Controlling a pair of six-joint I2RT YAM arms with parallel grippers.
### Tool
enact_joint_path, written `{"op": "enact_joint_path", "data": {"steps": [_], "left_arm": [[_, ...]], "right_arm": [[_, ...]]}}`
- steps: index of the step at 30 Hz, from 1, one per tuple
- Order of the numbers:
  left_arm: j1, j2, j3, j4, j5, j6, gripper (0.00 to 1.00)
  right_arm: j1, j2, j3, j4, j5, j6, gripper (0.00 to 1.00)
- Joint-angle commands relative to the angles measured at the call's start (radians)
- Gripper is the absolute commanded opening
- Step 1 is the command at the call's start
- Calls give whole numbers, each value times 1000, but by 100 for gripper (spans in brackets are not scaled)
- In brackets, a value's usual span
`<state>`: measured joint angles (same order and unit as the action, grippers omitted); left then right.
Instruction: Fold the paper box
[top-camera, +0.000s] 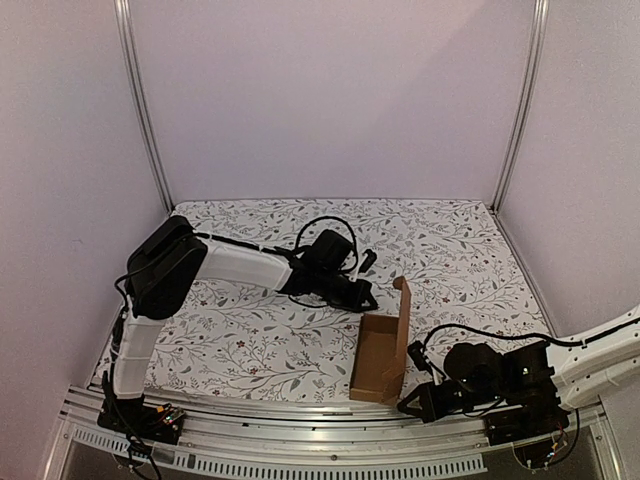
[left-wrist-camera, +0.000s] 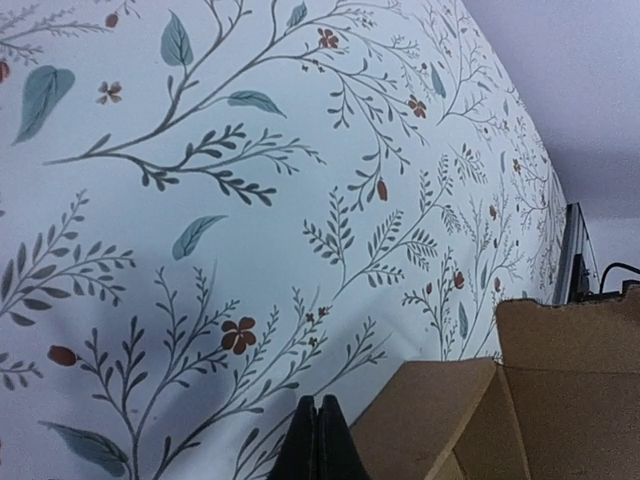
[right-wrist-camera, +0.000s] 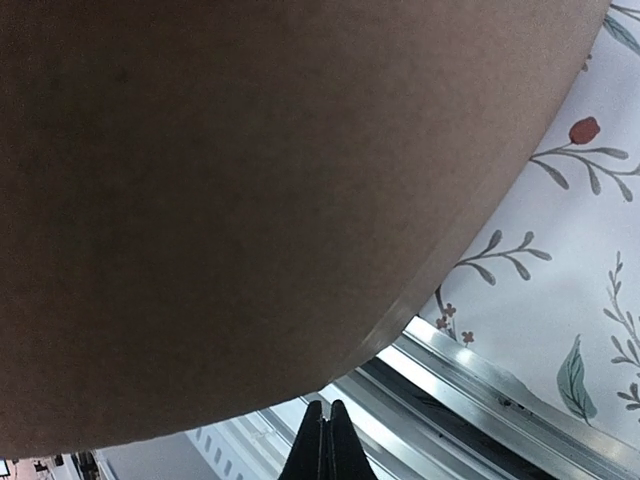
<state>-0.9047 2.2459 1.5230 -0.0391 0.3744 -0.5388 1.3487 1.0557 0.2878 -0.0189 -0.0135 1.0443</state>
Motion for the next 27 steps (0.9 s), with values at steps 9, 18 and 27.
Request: {"op": "enact_joint_path", "data": {"steps": [9, 18, 27], "left_arm": [[15, -53, -127, 72, 23, -21, 0], [14, -119, -229, 103, 6, -26, 0], [15, -206, -318, 109, -43, -25, 0]], "right_arm": [[11, 112, 53, 63, 24, 51, 0], [-25, 158, 83, 52, 68, 27, 0], [-108, 140, 97, 39, 112, -21, 0]]}}
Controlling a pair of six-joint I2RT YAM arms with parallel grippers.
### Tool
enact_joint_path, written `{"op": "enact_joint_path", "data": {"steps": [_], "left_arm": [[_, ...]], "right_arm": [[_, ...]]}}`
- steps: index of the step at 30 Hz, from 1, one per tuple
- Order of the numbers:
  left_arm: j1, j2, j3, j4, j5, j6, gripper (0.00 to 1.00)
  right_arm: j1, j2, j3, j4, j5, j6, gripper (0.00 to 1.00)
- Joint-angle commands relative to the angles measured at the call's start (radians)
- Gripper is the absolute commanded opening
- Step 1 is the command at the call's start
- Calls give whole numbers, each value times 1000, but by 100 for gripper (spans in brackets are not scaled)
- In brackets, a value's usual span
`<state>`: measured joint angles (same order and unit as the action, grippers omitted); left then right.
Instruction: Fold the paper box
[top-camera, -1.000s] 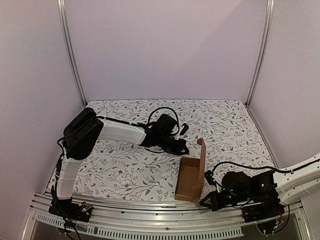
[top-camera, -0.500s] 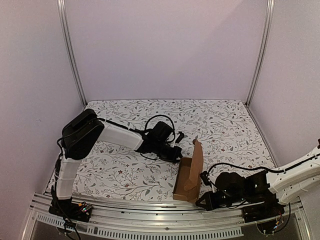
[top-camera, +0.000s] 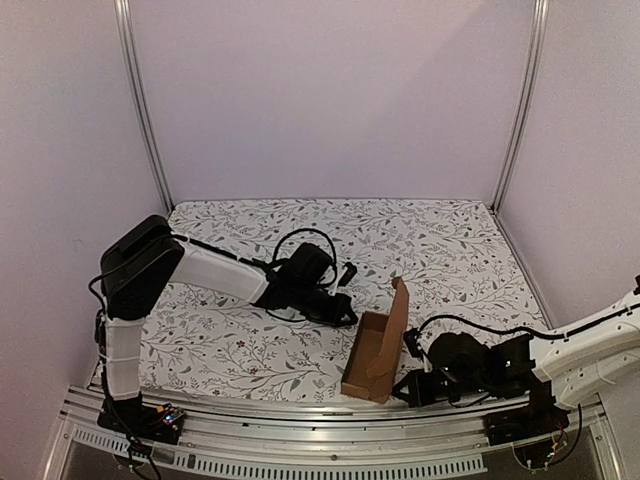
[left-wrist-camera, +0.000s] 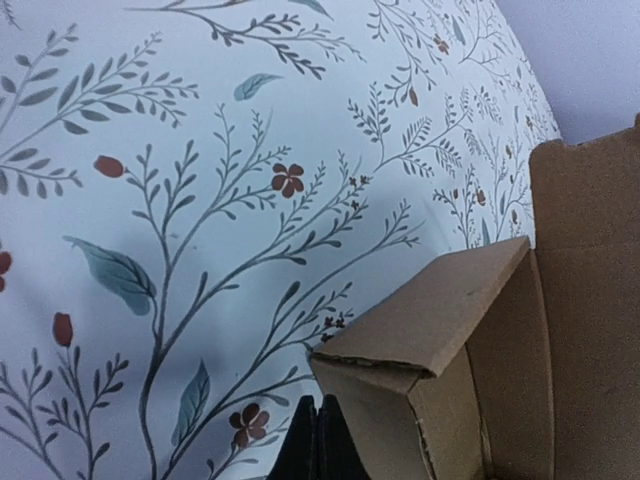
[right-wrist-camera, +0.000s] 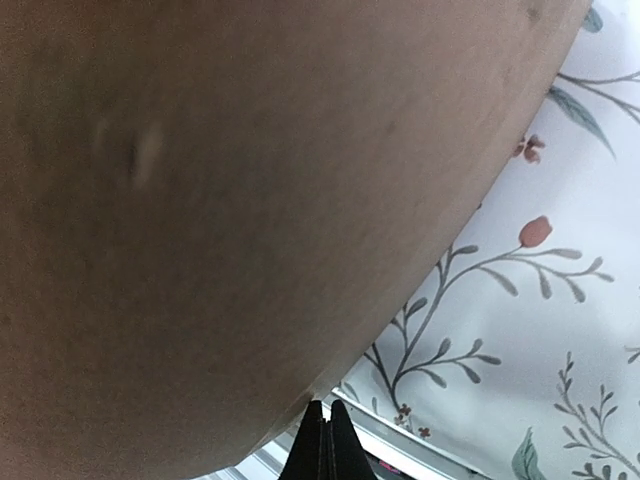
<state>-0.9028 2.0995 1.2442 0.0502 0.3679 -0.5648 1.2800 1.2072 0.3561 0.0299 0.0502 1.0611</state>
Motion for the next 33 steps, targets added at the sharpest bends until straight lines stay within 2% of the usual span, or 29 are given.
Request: {"op": "enact_joint_path", "data": {"steps": [1, 8, 13, 20, 26, 33], "left_arm": [[13, -71, -50, 19, -47, 1, 0], [14, -173, -140, -19, -104, 1, 0], [12, -252, -225, -24, -128, -12, 0], [14, -377, -341, -47, -196, -21, 0], [16, -494, -424, -133, -273, -49, 0], [24, -721, -540, -247, -427, -77, 0]], "right_arm": [[-54, -9, 29, -11, 51, -46, 0], [-175, 0, 45, -28, 135, -96, 0], [-263, 82, 127, -26, 157, -166, 0], [-355, 264, 271, 69, 45, -269, 0], [-360, 504, 476, 147, -120, -315, 0], [-364, 684, 689, 91, -242, -391, 0]]}}
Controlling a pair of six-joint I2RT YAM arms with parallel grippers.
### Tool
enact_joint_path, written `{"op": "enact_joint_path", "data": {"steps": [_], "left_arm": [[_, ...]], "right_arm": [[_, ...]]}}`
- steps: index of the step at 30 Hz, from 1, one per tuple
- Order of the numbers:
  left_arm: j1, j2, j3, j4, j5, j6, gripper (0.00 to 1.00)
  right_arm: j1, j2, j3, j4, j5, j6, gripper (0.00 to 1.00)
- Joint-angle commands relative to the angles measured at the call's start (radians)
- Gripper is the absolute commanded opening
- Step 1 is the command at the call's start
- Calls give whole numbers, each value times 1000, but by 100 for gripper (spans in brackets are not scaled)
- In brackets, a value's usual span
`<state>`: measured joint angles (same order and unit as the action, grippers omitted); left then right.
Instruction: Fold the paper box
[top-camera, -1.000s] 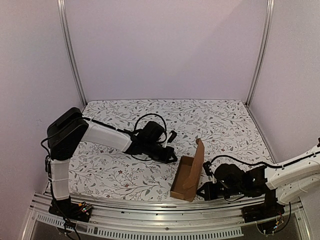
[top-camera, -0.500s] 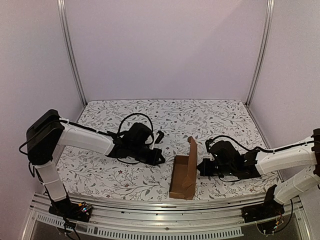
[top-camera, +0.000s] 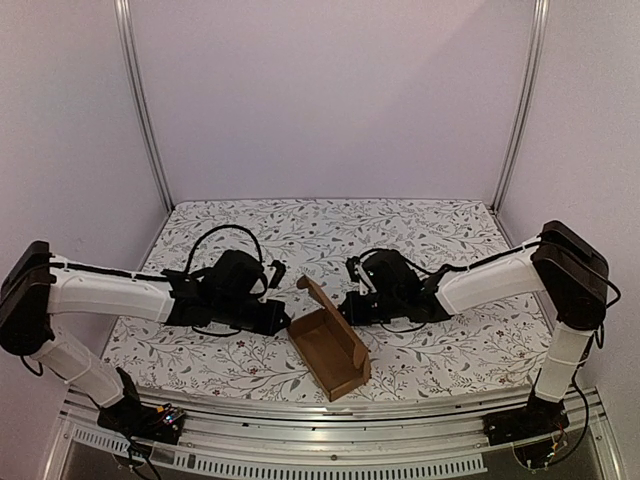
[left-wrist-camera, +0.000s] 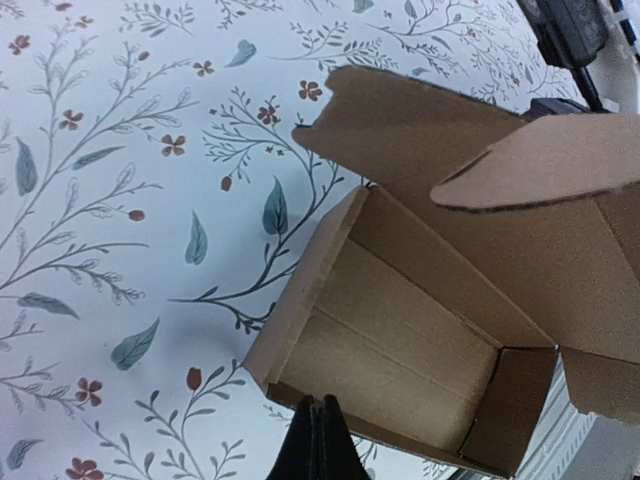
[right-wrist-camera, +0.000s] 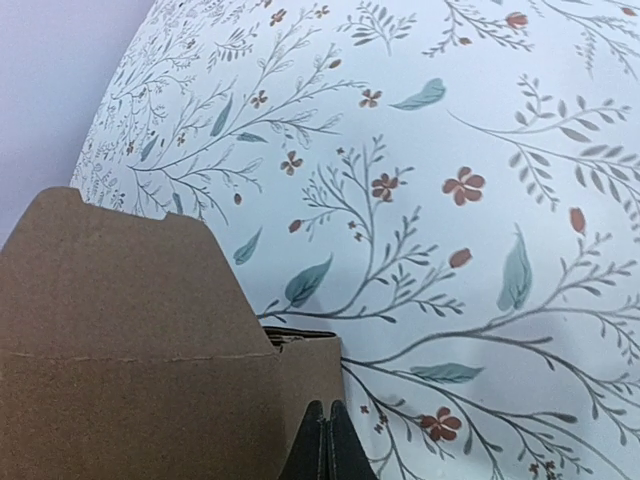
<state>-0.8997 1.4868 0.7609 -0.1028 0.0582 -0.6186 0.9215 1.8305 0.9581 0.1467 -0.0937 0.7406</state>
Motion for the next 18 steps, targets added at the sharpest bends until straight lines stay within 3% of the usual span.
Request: {"op": "enact_joint_path", "data": {"steps": [1, 9, 13, 18], "left_arm": [[24, -144, -73, -108, -132, -29, 0], [57, -332, -154, -178, -202, -43, 0], [97, -328, -177, -98, -131, -33, 0], [149, -232, -159, 0, -67, -10, 0]], "right_arm": [[-10, 70, 102, -45, -98, -85, 0], [-78, -62, 35, -221, -28, -187, 0], [-78, -243, -65, -324, 17, -235, 0], [-77, -477, -244, -365, -18, -161, 0]]}}
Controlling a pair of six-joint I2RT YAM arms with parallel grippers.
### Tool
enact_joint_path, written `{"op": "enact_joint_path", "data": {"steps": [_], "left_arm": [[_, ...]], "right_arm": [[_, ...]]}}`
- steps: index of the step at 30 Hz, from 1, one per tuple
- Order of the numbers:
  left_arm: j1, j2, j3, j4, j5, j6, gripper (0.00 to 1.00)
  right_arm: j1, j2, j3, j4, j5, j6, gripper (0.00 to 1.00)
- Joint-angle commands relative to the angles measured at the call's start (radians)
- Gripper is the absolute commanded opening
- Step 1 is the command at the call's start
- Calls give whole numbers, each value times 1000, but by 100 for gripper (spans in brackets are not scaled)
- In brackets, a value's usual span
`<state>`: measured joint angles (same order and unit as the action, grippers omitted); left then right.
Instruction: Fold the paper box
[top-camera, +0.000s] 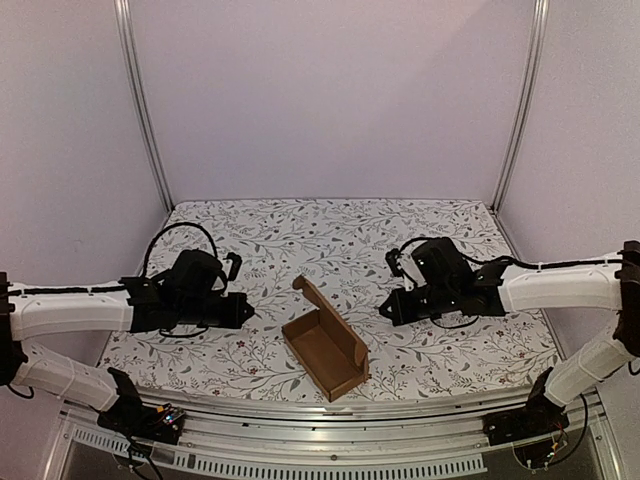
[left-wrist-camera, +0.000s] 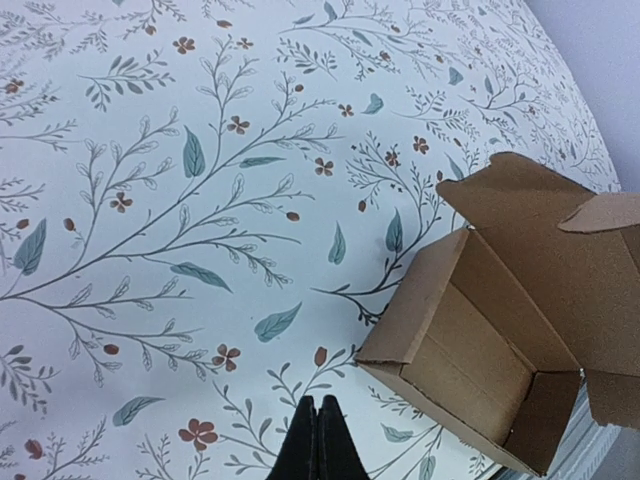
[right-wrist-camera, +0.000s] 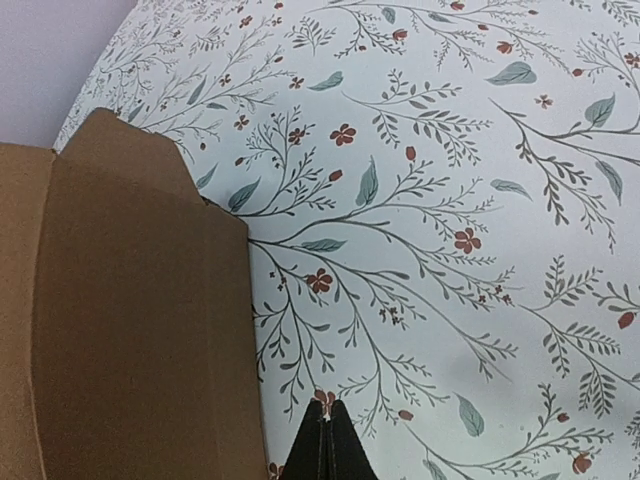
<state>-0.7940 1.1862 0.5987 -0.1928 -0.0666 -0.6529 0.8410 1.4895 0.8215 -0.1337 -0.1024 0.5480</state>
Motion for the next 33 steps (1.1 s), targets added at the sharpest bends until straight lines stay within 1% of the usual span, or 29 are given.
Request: {"op": "enact_joint_path", "data": {"steps": [1, 4, 5, 11, 15, 20, 27, 33], "left_arm": [[50, 94, 9, 112, 90, 27, 0], [64, 173, 39, 174, 140, 37, 0], [67, 202, 50, 217, 148, 36, 0], [85, 358, 118, 326, 213, 26, 0], [85, 423, 144, 370, 252, 12, 0], [85, 475, 137, 397, 288, 2, 0], [84, 525, 107, 450, 351, -30, 0], [82, 501, 57, 452, 359, -35, 0]], "right_arm": [[9, -162, -141, -82, -32, 53, 0], [42, -237, -225, -80, -64, 123, 0], [48, -263, -250, -75, -74, 139, 0], [92, -314, -347, 13, -157, 258, 0], [127, -256, -366, 116, -202, 312, 0], [156, -134, -358, 269, -252, 367, 0], [208, 41, -301, 370, -292, 400, 0], [234, 164, -257, 437, -319, 432, 0]]}}
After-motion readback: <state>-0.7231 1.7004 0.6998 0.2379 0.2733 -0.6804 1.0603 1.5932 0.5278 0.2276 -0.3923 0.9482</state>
